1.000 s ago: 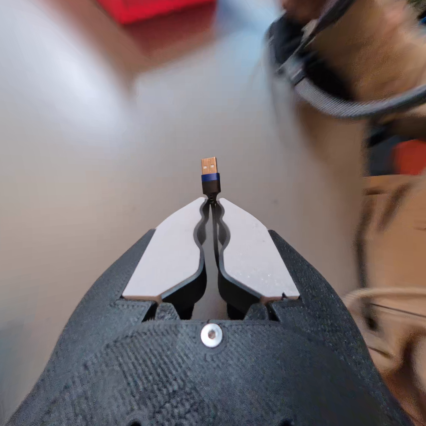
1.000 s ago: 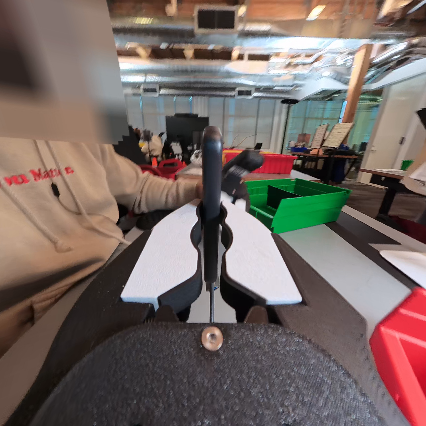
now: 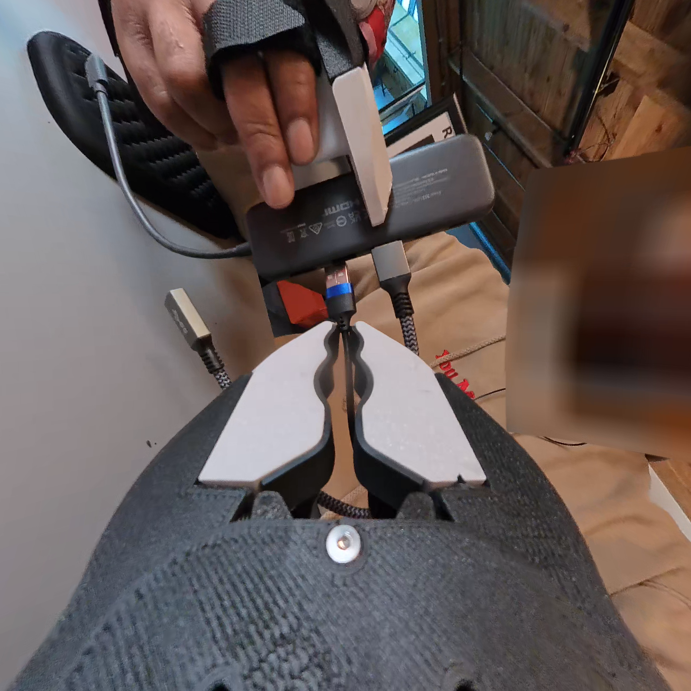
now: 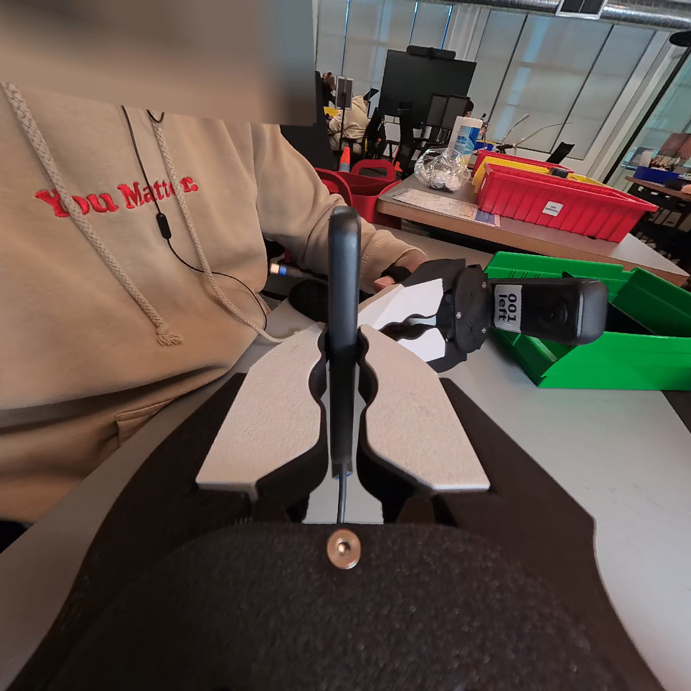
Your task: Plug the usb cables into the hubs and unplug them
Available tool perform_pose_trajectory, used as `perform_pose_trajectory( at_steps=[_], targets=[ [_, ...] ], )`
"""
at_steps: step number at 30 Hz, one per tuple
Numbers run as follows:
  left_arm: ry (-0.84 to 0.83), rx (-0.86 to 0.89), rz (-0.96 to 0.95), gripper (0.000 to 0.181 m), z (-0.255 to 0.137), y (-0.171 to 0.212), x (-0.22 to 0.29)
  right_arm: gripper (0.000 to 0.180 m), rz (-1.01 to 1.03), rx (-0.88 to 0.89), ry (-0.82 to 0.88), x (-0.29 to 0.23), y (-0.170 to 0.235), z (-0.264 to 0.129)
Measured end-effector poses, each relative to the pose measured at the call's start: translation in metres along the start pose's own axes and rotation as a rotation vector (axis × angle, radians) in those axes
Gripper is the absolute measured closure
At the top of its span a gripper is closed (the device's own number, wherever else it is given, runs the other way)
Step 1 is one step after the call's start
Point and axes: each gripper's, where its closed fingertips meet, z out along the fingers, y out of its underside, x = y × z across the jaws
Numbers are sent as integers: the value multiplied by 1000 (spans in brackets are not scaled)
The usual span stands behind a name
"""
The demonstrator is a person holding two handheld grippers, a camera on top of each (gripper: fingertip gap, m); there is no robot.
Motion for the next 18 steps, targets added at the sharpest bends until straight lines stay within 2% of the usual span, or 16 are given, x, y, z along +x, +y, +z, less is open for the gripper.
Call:
perform_pose_trajectory(
  at_steps=[11, 18],
  targets=[
    [-31, 163, 47, 176, -14, -19, 3, 168, -9, 54, 100, 13, -2, -5],
    [-1, 201, 37, 176, -14, -19, 7, 168, -16, 115, 154, 19, -9, -6]
  ],
)
